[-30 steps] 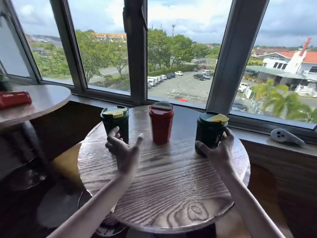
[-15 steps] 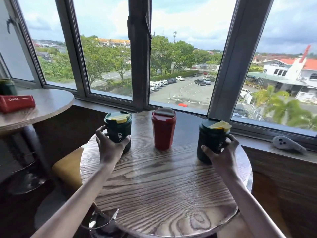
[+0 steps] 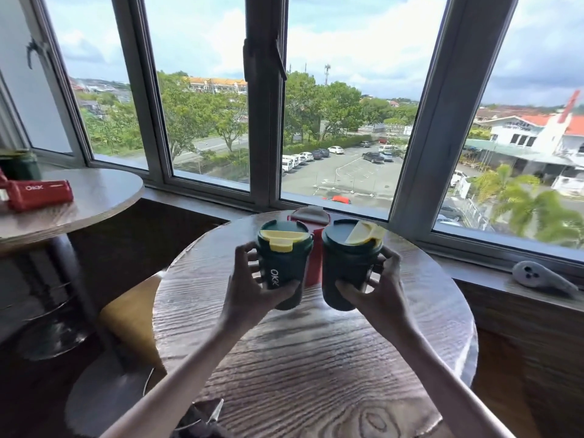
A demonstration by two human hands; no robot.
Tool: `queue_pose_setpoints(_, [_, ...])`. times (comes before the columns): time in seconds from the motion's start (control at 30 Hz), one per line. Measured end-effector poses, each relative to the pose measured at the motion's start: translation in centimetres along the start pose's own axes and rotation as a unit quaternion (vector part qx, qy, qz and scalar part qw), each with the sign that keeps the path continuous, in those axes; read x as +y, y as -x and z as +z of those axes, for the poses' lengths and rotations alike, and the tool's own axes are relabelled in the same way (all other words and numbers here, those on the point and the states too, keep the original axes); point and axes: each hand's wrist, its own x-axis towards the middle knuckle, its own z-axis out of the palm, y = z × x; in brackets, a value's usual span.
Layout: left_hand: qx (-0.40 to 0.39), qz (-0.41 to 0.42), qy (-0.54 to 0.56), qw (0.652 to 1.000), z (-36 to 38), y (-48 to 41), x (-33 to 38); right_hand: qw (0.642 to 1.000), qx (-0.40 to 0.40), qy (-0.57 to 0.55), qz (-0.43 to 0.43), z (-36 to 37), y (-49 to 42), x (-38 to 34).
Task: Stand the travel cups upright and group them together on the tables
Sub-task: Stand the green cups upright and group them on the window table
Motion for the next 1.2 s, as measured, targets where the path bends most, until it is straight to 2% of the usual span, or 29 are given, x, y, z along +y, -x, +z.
queue_pose_setpoints(0.23, [-0.072,-0.036,0.009,0.997,-0.4,0.0,-1.6,0.998,-0.044,0.018,0.032,0.4,0.6,0.7])
queue_pose_setpoints(0.37, [-0.103,-0.046,0.010,0.994,-0.5,-0.2,-1.9,0.998,-0.042,0.023,0.043,0.3,0.9,1.6])
queue_pose_setpoints(0.6, [-0.034,-0.028,-0.051,0.998,-0.2,0.7,-1.9,0.994,-0.097,-0.024,0.037,-0.2,1.4,2.0])
queue_pose_setpoints(0.8, [-0.072,-0.043,-0.042,0.996,-0.7,0.6,-2.3,0.996,-0.082,-0.001,0.038,0.0,1.2,2.4])
queue_pose_setpoints(1.0, [-0.037,-0.022,-0.089,0.995,-0.3,1.1,-2.0,0.995,-0.094,-0.007,0.037,-0.3,1.0,2.7])
queue_pose_setpoints(1.2, [-0.058,-0.031,-0.085,0.994,-0.7,0.7,-2.4,0.995,-0.089,-0.009,0.045,-0.3,1.1,2.3])
